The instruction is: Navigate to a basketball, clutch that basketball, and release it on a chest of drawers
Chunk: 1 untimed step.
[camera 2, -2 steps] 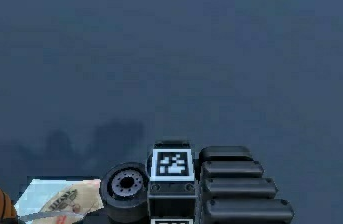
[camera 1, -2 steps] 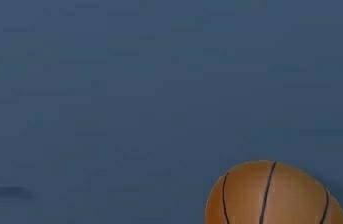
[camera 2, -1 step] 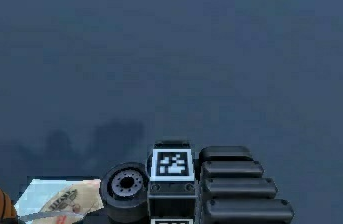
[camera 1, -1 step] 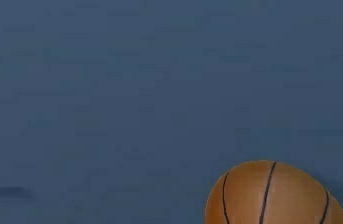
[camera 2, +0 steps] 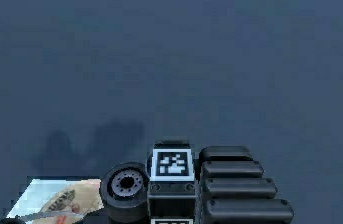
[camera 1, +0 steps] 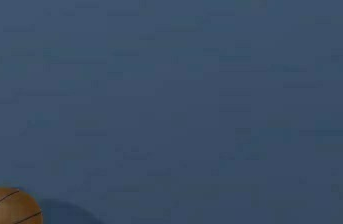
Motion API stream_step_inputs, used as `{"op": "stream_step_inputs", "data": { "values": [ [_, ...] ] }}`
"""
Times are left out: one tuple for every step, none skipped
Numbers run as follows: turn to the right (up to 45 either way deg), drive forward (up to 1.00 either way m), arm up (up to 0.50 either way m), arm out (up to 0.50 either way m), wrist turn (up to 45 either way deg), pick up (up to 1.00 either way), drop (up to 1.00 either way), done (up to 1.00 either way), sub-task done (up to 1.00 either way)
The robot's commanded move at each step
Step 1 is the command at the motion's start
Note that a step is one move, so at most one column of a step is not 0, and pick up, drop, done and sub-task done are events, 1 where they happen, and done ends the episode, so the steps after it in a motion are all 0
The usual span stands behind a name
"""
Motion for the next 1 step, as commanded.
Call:
{"op": "stream_step_inputs", "data": {
  "values": [
    [0.0,0.00,0.00,0.00,0.0,0.00,0.00,1.00,0.00]
  ]
}}
